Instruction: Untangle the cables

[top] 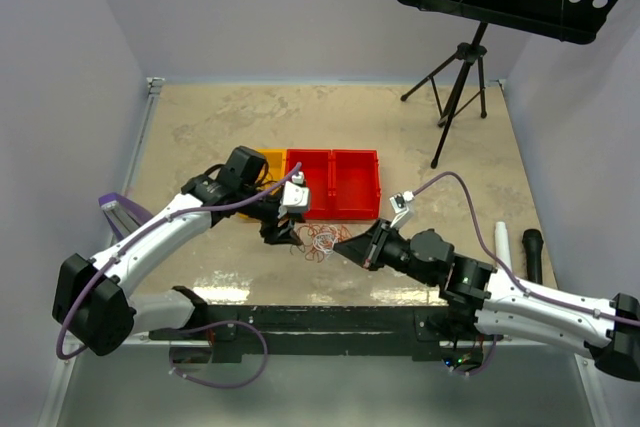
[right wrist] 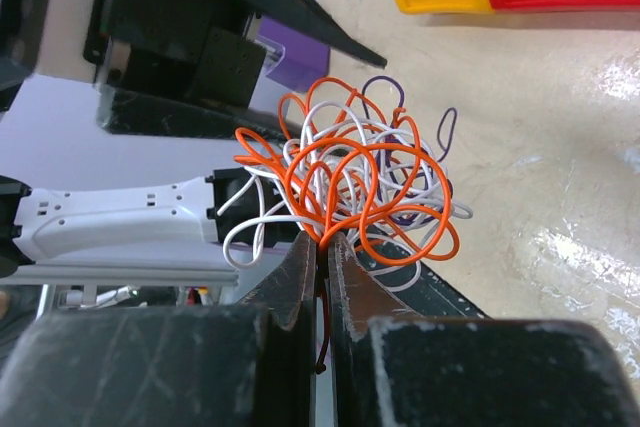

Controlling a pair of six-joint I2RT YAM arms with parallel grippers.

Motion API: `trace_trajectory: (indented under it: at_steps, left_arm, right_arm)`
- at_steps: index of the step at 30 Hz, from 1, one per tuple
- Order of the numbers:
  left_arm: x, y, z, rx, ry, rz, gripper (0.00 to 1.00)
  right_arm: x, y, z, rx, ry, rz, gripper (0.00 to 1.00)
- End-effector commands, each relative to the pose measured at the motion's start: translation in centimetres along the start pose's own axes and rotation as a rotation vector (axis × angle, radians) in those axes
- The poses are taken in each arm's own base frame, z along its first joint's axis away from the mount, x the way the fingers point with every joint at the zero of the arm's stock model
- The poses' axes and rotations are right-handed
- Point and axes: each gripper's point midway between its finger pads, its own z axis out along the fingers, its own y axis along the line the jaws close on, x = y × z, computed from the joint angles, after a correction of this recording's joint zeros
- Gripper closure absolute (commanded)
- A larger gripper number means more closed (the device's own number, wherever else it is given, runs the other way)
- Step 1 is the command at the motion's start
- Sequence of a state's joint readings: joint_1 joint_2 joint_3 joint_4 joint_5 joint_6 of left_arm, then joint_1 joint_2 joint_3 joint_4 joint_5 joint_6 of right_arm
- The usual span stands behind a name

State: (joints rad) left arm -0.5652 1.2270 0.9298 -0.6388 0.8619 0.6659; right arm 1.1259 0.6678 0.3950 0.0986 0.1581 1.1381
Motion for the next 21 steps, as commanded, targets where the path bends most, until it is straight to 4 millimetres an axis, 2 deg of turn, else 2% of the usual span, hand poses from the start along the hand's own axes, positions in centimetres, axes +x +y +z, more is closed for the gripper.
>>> trace_trajectory:
  at_steps: [1, 2, 3, 7, 12, 17, 18, 21]
  left_arm:
    - [-1.3, -0.3, -0.4, 0.033, -0.035, 0.060, 0.56]
    - [-1.0, -0.3, -0.4, 0.032, -0.022, 0.065, 0.64]
    - [-0.6, -0.4, -0.5, 0.032, -0.005, 0.065, 0.67]
    - [-0.3, -0.3, -0.6, 0.014, 0.003, 0.067, 0.67]
    - [-1.5, 0.2, -0.8, -0.020, -0.024, 0.042, 0.46]
    - [-1.8, 0.7, -0.9, -0.049, -0.034, 0.025, 0.44]
    - [-1.9, 0.8, -0.9, -0.056, -0.036, 0.028, 0.46]
    - [-1.9, 0.7, -1.0, -0.061, -0.036, 0.044, 0.65]
  right_arm:
    - [-2.2, 4.5, -0.9, -0.131, -0.059, 0.041, 1.00]
    - [-2.4, 4.7, -1.1, -0.138, -0.068, 0.046, 1.00]
    - [-2.7, 5.1, -1.4, -0.152, -0.080, 0.051, 1.00]
    - [-3.4, 6.2, -1.9, -0.201, -0.107, 0.070, 1.00]
    - [-3.1, 6.9, -1.4, -0.222, -0.089, 0.072, 1.00]
    - [-2.8, 7.1, -1.2, -0.242, -0.078, 0.083, 1.00]
    - [-2.8, 7.0, -1.2, -0.243, -0.078, 0.086, 1.00]
    - [-2.7, 6.7, -1.3, -0.237, -0.073, 0.090, 1.00]
